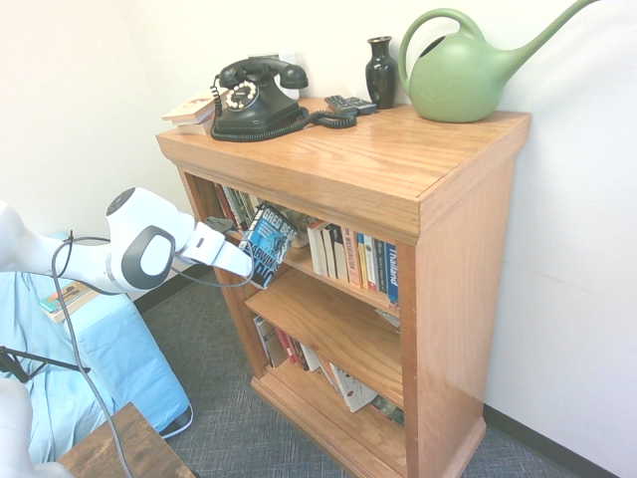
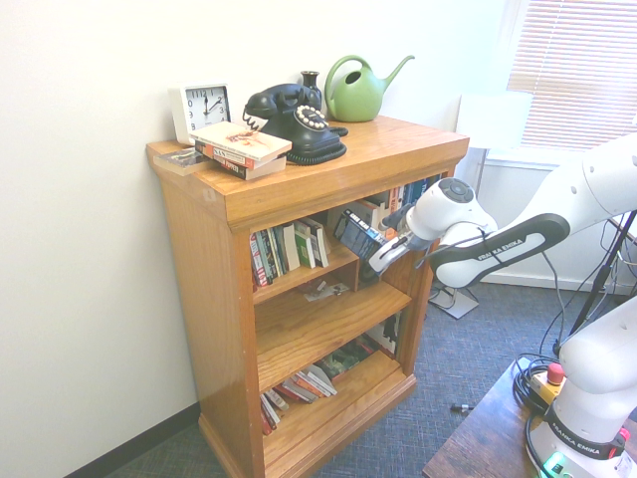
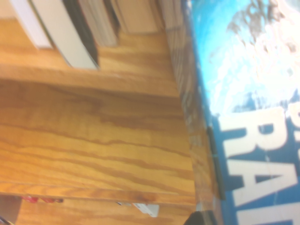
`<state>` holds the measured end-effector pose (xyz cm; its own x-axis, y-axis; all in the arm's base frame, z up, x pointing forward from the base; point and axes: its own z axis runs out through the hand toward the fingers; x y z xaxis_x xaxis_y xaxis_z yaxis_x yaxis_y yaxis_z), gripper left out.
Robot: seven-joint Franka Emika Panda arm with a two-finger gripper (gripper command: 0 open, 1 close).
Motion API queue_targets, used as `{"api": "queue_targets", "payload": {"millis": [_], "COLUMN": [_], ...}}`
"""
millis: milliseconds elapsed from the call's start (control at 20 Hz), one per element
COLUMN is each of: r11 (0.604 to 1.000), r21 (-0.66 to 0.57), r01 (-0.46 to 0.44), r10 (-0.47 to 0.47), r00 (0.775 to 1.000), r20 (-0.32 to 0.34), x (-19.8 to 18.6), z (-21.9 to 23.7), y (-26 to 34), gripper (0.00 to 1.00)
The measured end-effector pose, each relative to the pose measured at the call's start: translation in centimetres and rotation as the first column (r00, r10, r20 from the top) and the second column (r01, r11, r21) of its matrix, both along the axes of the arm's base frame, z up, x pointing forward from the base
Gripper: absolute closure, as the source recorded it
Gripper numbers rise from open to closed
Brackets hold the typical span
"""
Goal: Put the book on the shelf
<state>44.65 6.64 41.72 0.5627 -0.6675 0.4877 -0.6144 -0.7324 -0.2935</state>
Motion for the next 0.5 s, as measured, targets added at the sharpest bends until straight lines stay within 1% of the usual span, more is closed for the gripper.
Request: {"api": "queue_targets", "payload": {"millis": [250, 500], "r11": [0.998, 0.992], "r21": [0.042, 0.083], "r01": [0.046, 0.1], "r10": [-0.046, -0.097], "r00": [0.999, 0.995], "r20": [0.001, -0.032], "x": [1.3, 2.7], "z": [0.7, 0.3], "y": [0.6, 0.6], "gripper": [1.0, 1.0]}}
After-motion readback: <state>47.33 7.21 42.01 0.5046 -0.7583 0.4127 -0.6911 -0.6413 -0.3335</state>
